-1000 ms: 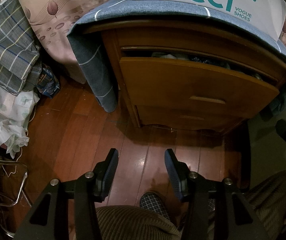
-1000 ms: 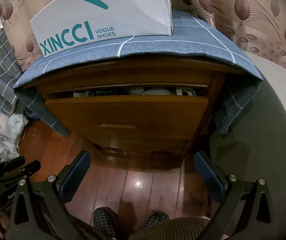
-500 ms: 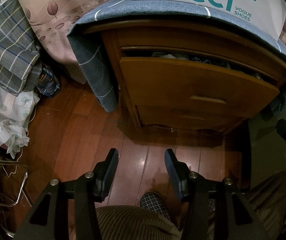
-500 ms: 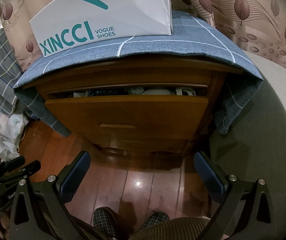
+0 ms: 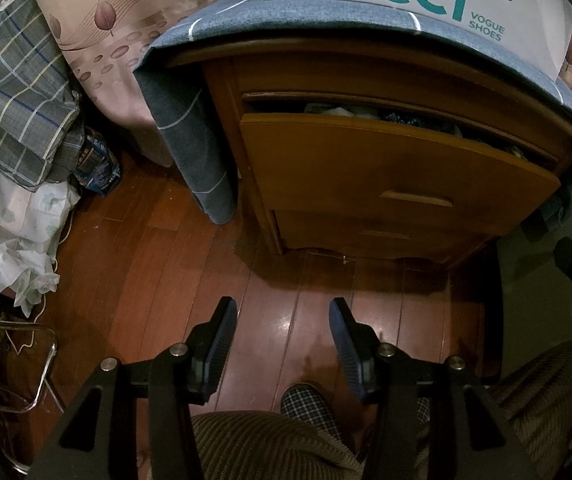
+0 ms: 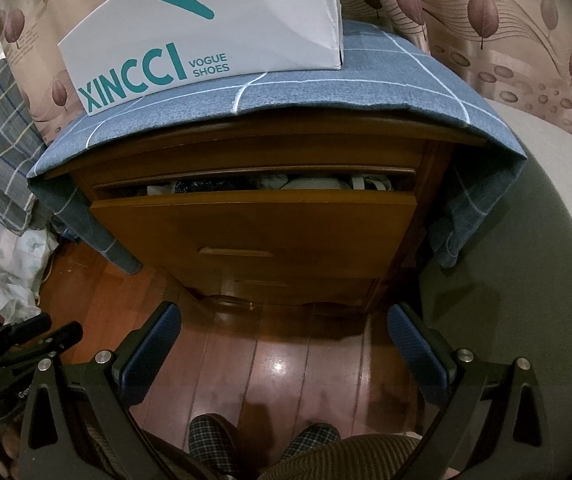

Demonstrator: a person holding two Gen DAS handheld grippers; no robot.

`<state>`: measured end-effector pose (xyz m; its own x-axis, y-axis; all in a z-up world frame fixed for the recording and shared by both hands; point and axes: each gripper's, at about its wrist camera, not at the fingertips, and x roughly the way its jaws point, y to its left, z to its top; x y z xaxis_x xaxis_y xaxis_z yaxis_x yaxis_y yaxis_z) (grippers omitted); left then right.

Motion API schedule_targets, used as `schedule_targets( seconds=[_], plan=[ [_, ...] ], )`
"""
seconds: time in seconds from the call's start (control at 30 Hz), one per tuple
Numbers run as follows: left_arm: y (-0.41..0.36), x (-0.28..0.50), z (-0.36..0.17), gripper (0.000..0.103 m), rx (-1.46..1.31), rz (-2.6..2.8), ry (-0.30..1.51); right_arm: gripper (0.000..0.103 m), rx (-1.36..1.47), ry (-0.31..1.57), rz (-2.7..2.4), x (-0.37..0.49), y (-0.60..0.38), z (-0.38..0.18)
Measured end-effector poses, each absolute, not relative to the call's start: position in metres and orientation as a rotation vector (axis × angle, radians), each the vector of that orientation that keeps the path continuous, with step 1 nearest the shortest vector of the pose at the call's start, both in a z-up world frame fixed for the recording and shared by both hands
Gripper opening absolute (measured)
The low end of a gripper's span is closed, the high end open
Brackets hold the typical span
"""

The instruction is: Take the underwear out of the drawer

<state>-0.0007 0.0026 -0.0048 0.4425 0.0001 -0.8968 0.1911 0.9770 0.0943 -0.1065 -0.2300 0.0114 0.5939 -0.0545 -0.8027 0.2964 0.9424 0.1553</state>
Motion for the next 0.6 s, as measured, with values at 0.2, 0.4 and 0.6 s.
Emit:
schedule_targets(
  seconds=[0.2,0.4,0.6],
  plan=[
    [0.003,-0.001,-0.005,0.049,0.182,-0.122,1.111,0.102,0.294,0.914,-0.206,-0.107,-0.232,0.012],
    [0.015,0.004,0.004,0.049,0.08,-0.149,1.105,0.102,0.315,0.914,-0.208,-0.107,-0.236,0.013],
    [0.03,0.027,0.004,0.049,-0.166,-0.214,1.143,0.102,0.354,0.915,-0.211,-0.104,-0.251,0.015]
  ],
)
